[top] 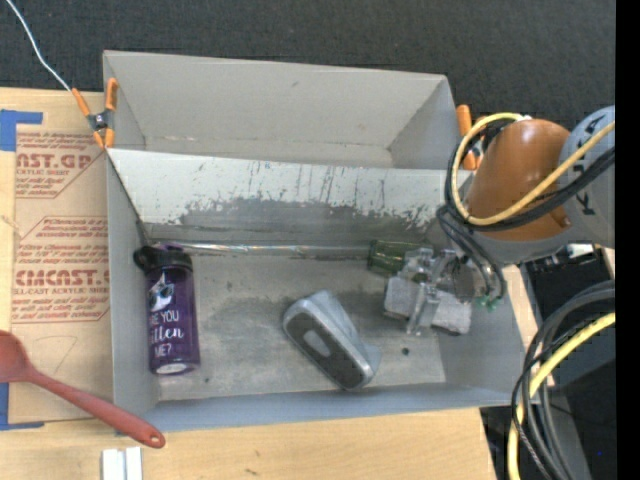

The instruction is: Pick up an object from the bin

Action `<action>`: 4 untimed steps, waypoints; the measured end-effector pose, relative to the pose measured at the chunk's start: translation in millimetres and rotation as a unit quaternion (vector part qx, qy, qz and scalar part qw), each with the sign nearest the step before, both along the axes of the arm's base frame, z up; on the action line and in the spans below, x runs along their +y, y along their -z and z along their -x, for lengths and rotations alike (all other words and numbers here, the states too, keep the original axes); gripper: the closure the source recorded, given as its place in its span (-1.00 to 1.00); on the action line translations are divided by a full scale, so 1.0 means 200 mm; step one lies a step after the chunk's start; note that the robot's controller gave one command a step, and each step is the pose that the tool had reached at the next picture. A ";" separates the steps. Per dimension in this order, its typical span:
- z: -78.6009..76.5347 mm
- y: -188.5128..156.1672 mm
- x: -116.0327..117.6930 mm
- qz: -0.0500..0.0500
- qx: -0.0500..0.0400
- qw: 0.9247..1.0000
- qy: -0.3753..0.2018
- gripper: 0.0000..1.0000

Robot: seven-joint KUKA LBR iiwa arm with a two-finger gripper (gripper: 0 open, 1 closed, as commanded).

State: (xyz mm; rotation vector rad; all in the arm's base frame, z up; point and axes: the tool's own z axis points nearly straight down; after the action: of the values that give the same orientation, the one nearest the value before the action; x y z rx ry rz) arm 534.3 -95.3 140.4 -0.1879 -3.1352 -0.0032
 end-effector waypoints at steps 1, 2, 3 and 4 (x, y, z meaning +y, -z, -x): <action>-0.01 -0.07 -0.01 0.000 -0.001 1.000 0.001 1.00; 0.09 -0.36 -0.10 0.000 0.000 0.994 -0.108 1.00; -0.14 -0.29 0.02 0.001 -0.005 0.998 -0.062 1.00; -0.15 0.09 0.24 0.000 -0.002 0.997 -0.081 1.00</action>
Offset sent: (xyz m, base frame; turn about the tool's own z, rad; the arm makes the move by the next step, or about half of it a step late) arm -0.0268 -0.0271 0.0890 -0.2418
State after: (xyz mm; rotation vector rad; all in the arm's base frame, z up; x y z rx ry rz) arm 564.3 -48.1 122.1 0.0667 -3.1443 -0.0050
